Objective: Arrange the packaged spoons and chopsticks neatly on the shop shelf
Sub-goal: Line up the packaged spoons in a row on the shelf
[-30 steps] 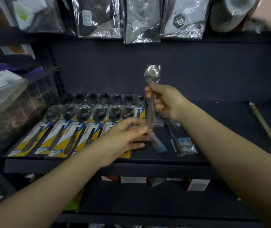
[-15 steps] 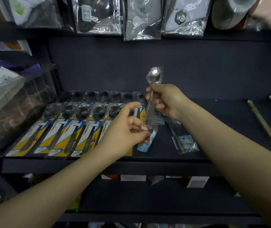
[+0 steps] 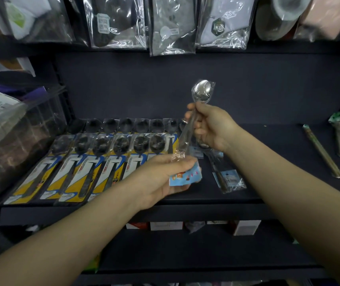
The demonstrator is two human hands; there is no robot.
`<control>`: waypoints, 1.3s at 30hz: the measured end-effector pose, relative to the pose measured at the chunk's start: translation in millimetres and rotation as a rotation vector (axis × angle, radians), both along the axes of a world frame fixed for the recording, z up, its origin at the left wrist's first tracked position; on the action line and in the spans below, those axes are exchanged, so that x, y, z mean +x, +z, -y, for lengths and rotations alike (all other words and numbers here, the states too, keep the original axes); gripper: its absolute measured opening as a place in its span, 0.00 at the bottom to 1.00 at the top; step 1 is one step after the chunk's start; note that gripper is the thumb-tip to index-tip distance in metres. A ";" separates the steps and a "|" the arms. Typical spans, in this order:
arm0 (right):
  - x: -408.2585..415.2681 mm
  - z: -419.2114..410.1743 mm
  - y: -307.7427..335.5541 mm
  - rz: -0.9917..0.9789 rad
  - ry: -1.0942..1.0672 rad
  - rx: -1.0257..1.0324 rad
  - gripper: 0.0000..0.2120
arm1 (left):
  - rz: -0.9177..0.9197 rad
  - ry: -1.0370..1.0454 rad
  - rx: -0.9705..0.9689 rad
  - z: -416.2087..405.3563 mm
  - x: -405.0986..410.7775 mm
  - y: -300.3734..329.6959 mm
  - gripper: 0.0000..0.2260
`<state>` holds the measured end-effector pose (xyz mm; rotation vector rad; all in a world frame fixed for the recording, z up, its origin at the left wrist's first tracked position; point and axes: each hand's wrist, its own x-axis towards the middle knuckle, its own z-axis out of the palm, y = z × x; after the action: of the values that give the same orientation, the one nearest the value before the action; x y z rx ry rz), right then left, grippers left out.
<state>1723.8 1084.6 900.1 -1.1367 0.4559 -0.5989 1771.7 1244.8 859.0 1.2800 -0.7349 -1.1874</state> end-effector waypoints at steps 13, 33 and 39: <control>-8.7 2.4 -1.2 -0.052 -0.070 0.066 0.12 | 1.333 0.332 -0.338 -4.2 10.3 -4.7 0.09; -1.6 -13.0 -51.5 -0.454 0.028 -0.246 0.12 | 1.496 0.051 -0.179 0.2 36.9 -18.0 0.12; 3.9 -12.6 -50.9 -0.563 0.037 -0.269 0.11 | 1.694 -0.334 -0.086 -28.7 28.2 -32.4 0.20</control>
<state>1727.6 1097.3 849.2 -1.5738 0.8502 -0.3031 1799.9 1273.5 826.6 1.9831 -2.1987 0.0138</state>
